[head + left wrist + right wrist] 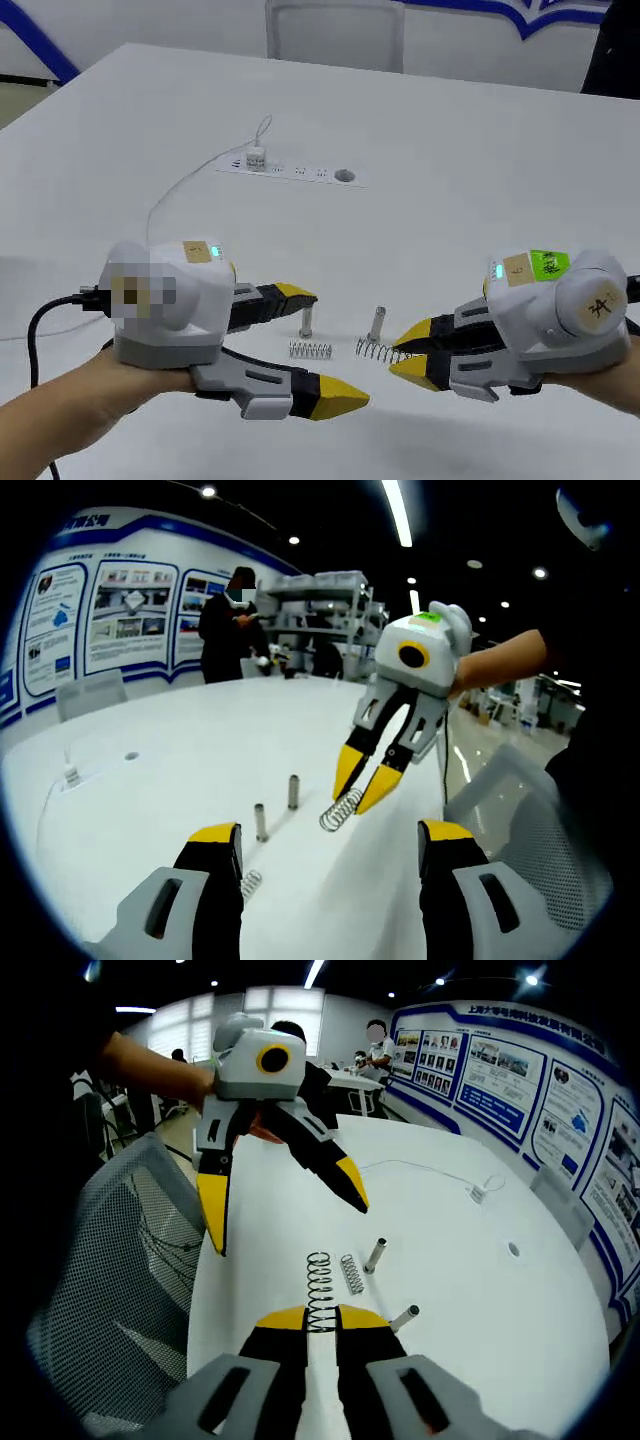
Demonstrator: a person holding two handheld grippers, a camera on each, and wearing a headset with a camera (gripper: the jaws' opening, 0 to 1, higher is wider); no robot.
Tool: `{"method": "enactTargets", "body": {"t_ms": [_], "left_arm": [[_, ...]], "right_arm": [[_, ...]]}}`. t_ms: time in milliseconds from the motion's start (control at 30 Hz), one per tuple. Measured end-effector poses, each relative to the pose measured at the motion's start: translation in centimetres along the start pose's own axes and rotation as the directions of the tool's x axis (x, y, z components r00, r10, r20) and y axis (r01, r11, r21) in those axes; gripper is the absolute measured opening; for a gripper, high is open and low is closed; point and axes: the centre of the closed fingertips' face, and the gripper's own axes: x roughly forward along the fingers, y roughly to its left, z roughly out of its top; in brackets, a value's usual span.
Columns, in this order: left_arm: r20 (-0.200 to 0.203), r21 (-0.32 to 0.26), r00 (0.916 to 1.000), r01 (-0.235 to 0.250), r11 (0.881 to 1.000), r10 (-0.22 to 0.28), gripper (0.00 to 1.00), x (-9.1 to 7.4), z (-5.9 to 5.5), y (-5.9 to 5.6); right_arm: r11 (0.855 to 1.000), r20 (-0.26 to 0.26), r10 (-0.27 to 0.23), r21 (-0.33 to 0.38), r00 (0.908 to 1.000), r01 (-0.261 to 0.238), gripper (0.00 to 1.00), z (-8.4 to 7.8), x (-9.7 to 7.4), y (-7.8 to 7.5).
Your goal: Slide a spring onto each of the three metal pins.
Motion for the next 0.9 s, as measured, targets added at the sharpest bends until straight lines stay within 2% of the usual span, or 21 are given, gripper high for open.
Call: {"method": "enactTargets", "body": {"t_ms": [33, 100, 133, 233, 367, 533, 633, 800, 900], "left_arm": [[-0.001, 0.006, 1.0000, 0.004, 1.000, -0.004, 0.72, 0.1, 0.0, -0.1], [0.026, 0.048, 0.9993, 0.025, 0.999, -0.026, 0.70, 0.3, 0.6, -0.4], [0.029, 0.050, 0.9990, 0.032, 0.998, -0.034, 0.67, 0.4, 0.7, -0.5], [0.014, 0.049, 0.9984, 0.053, 0.997, -0.054, 0.55, 0.8, 0.6, -0.9], [0.001, 0.040, 0.9980, 0.063, 0.997, -0.063, 0.54, 1.2, 0.4, -0.9], [-0.018, 0.053, 0.9971, 0.074, 0.996, -0.073, 0.47, 1.5, 0.1, -1.1], [-0.023, 0.060, 0.9959, 0.088, 0.994, -0.087, 0.42, 1.5, 0.0, -1.4], [-0.024, 0.068, 0.9931, 0.116, 0.991, -0.115, 0.29, 1.4, 0.0, -2.0], [-0.027, 0.075, 0.9915, 0.129, 0.989, -0.127, 0.26, 1.4, 0.0, -2.4]], "right_arm": [[1.000, 0.003, 0.001, -0.001, 1.0000, -0.001, 0.10, 0.1, -0.1, 0.0], [1.000, 0.016, 0.007, -0.025, 0.9998, -0.007, 0.10, 0.5, -0.3, 0.3], [1.000, 0.022, 0.012, -0.026, 0.9997, -0.011, 0.10, 0.6, -0.3, 0.3], [0.999, 0.029, 0.020, -0.039, 0.9994, -0.019, 0.10, 0.7, -0.3, 0.5], [0.999, 0.032, 0.025, -0.046, 0.9992, -0.024, 0.10, 0.9, -0.3, 0.7], [0.997, 0.031, 0.025, -0.068, 0.9992, -0.023, 0.10, 1.2, -0.3, 0.8], [0.995, 0.023, 0.027, -0.093, 0.9994, -0.025, 0.10, 1.4, -0.3, 1.0], [0.992, 0.005, 0.039, -0.119, 0.9992, -0.038, 0.10, 1.2, -0.2, 1.4], [0.990, -0.003, 0.047, -0.132, 0.9989, -0.047, 0.10, 1.1, -0.1, 1.8]]}}
